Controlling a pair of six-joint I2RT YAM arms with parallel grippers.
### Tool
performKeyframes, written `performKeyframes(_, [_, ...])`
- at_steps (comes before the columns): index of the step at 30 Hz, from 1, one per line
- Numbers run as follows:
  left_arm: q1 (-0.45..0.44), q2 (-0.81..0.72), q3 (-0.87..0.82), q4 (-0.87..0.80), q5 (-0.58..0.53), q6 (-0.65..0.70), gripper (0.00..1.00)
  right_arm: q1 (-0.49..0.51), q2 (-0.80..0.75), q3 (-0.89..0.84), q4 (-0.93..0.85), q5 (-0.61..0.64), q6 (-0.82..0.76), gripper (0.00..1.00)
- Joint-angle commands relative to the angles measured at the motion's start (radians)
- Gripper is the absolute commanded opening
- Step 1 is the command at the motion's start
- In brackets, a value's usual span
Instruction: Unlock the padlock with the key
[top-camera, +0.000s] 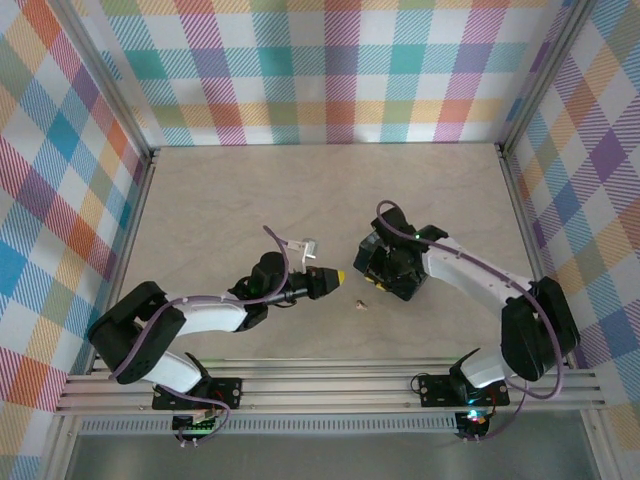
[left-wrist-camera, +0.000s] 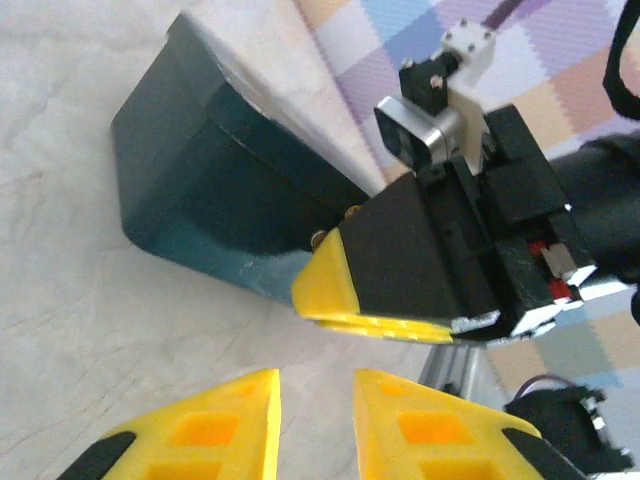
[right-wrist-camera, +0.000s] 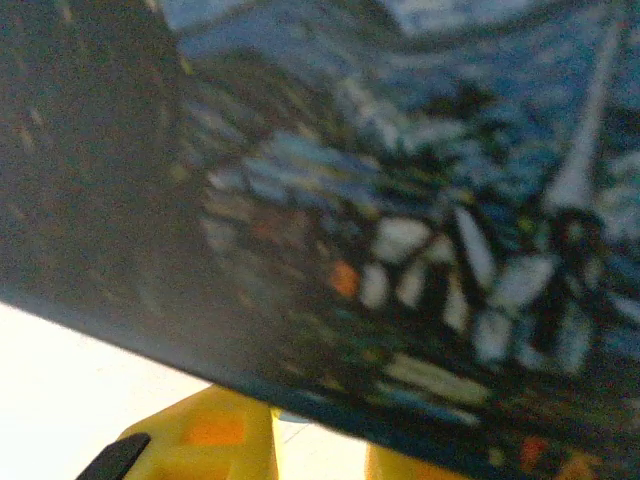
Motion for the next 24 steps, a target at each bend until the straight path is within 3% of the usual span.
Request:
performKeyframes(1, [0.005, -0.008, 0.035, -0.222, 0.046, 0.110, 0.25, 0.004, 0.040, -0.027, 0.039, 0.086, -0.079, 0.00])
performKeyframes(8, [-0.013, -0.005, 0.135, -0.512, 0.009, 0.214, 0.25, 0.008, 0.086, -0.100, 0.137, 0.143, -0.132, 0.00])
performKeyframes(9, [-0.019, -0.001, 0.155, -0.555, -0.006, 0.226, 0.25, 0.008, 0.088, -0.106, 0.147, 0.143, -0.132, 0.04])
performKeyframes(16, [-0.084, 0.083, 0.327, -0.812, -0.103, 0.262, 0.26, 0.010, 0.040, -0.154, 0.206, 0.101, -0.106, 0.53])
performKeyframes(24, [-0.165, 0.230, 0.549, -1.014, -0.195, 0.217, 0.24, 0.000, -0.160, -0.220, 0.164, 0.095, -0.039, 0.60])
